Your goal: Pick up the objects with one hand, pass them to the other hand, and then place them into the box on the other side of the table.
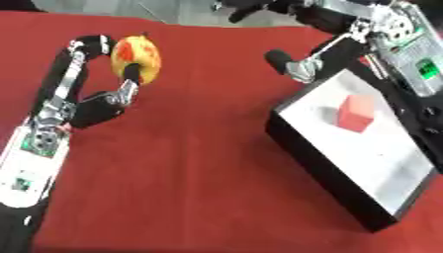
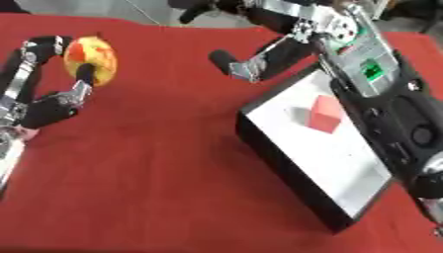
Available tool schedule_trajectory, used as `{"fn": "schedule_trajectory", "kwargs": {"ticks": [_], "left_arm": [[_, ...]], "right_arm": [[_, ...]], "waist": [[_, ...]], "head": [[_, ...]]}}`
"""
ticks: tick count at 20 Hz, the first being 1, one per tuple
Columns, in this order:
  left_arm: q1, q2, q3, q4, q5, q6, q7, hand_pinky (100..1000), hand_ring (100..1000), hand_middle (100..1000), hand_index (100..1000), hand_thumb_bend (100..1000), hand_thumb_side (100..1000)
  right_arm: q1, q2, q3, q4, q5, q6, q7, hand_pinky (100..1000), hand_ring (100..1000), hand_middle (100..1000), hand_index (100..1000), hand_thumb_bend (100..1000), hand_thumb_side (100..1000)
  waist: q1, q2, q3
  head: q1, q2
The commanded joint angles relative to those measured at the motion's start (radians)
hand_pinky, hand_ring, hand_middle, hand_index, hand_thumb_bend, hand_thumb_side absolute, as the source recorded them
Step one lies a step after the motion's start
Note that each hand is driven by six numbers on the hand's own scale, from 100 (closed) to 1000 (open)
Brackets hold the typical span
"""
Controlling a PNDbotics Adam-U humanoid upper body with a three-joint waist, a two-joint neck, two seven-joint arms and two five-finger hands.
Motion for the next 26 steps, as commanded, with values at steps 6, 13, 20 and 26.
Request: {"fn": "schedule_trajectory", "kwargs": {"ticks": [6,13,20,26], "left_arm": [[-0.039,-0.050,-0.020,-0.031,-0.073,-0.051,0.035,906,712,533,545,100,384],[-0.056,-0.090,-0.032,-0.039,-0.154,-0.081,0.075,882,715,537,547,100,343],[-0.063,-0.115,-0.047,-0.049,-0.216,-0.107,0.112,862,718,542,549,100,304],[-0.058,-0.133,-0.060,-0.047,-0.240,-0.127,0.130,856,717,540,548,100,292]], "right_arm": [[-0.041,0.019,0.013,0.034,0.012,0.048,0.033,977,834,916,926,100,207],[-0.067,0.045,0.026,0.066,0.056,0.103,0.041,981,836,920,920,100,205],[-0.081,0.056,0.024,0.096,0.133,0.104,0.006,986,849,908,938,100,145],[-0.084,0.059,0.023,0.120,0.200,0.080,-0.027,986,844,898,950,100,130]], "waist": [[-0.013,-0.030,0.013],[-0.010,-0.018,0.028],[-0.006,-0.010,0.048],[-0.006,-0.006,0.057]], "head": [[-0.061,0.013],[-0.081,0.008],[-0.091,0.002],[-0.106,-0.001]]}}
